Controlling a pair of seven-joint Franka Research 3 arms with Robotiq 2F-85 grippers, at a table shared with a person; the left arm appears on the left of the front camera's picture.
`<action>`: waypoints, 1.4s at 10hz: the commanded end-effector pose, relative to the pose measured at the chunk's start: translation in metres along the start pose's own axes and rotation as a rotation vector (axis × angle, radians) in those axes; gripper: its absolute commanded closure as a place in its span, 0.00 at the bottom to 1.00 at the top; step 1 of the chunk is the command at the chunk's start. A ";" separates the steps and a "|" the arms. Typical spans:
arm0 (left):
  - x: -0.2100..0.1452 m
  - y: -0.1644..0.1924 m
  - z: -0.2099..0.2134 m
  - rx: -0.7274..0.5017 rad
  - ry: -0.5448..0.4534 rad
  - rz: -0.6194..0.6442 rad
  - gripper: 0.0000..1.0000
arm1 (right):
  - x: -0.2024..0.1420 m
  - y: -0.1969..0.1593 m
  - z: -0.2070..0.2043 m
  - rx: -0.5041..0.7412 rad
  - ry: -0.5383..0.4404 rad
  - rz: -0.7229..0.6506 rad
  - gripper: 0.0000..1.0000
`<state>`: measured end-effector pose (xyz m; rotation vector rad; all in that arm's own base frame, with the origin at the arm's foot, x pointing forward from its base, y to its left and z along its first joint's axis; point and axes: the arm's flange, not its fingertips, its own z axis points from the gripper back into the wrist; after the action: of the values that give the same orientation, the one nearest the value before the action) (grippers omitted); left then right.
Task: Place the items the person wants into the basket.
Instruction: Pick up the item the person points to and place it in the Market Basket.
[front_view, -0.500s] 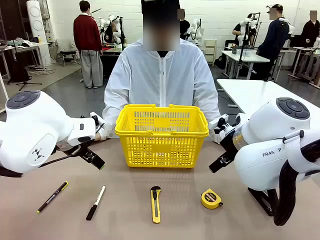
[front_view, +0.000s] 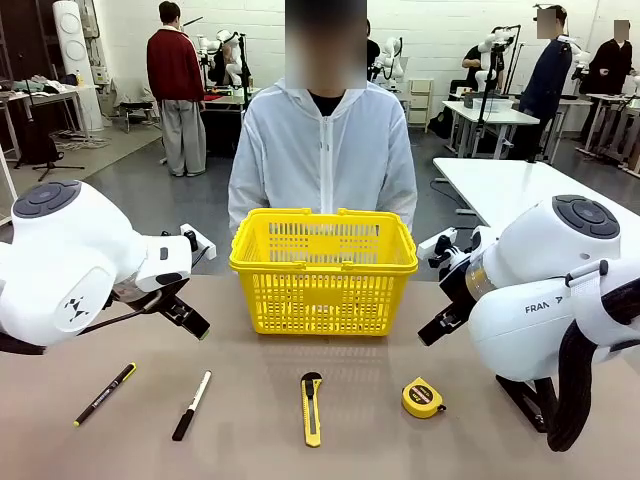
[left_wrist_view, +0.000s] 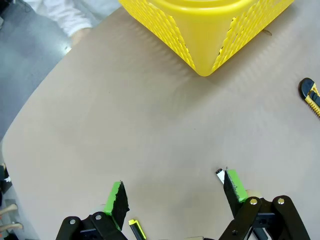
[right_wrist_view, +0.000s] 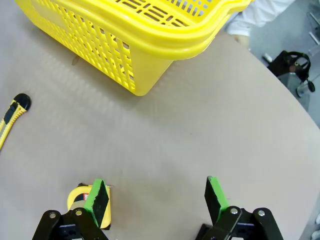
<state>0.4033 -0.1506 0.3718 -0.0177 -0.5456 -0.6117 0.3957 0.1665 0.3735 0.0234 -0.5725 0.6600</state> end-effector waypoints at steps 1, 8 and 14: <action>0.000 0.000 0.000 0.000 0.000 0.001 0.00 | 0.000 0.000 0.000 0.000 0.000 0.001 0.00; 0.000 0.000 0.000 0.000 0.000 0.001 0.00 | 0.000 0.000 0.000 0.000 0.000 0.001 0.00; 0.067 0.019 0.107 0.056 -0.019 -0.070 0.00 | 0.069 -0.013 0.166 -0.187 -0.015 -0.036 0.00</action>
<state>0.4058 -0.1531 0.4546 0.0213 -0.5886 -0.6435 0.3684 0.1495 0.5073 -0.1002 -0.6543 0.6088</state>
